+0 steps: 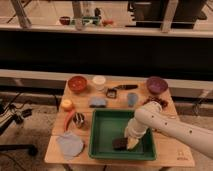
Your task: Place eraser in tray
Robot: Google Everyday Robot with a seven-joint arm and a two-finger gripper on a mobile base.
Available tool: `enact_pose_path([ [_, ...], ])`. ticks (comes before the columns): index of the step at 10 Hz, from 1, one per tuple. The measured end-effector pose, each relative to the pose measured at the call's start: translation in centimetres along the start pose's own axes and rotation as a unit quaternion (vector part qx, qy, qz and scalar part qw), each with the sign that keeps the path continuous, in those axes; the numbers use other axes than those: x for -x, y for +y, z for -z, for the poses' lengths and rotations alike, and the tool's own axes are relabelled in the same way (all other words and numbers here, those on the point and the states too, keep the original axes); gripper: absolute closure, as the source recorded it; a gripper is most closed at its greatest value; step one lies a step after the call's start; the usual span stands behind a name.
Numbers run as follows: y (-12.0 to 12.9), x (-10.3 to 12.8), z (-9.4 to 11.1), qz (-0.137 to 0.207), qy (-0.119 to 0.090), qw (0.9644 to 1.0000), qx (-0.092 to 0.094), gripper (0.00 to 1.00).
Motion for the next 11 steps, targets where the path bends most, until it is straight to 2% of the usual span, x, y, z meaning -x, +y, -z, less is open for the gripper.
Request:
enact_pose_path([
  [1,0.06,-0.05,-0.01,0.0,0.0,1.0,0.001,0.23],
  [2,0.1,-0.08,-0.01,0.0,0.001,1.0,0.001,0.2],
  [11,0.26,-0.53,-0.2,-0.001,0.004,1.0,0.002,0.2],
])
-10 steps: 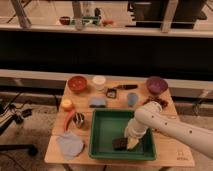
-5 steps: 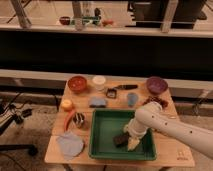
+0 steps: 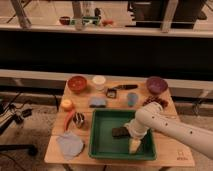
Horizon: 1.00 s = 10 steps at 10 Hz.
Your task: Place eraser in tray
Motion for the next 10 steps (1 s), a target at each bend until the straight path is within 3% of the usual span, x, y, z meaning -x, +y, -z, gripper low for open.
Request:
enact_pose_path([
  [5,0.0,0.5,0.2,-0.001,0.0,1.0,-0.001,0.2],
  [10,-0.4,2.2,4.1,0.009,0.001,0.9991,-0.042,0.2],
])
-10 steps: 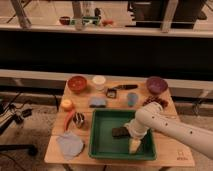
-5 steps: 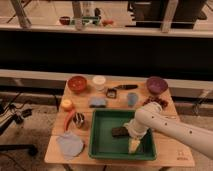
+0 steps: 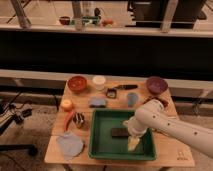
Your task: Place eraser in tray
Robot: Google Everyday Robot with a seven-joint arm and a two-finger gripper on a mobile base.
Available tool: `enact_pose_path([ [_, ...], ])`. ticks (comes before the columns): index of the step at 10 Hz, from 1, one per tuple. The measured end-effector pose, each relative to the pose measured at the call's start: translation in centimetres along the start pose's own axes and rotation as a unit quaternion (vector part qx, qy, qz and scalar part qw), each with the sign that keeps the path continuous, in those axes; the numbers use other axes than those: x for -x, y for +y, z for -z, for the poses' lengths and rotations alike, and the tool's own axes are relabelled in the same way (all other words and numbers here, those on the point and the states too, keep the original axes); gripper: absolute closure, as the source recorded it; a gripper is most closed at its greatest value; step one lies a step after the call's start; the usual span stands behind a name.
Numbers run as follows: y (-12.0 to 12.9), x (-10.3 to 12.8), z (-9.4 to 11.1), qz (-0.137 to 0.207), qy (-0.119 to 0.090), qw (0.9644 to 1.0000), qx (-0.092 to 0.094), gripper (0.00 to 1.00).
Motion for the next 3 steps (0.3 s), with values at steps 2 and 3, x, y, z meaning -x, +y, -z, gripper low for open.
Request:
enact_pose_path([
  [2,-0.16,0.28,1.96,0.006,0.004,0.9997,-0.023,0.2],
  [3,-0.12,0.23,1.92,0.006,0.004,0.9997,-0.022,0.2],
])
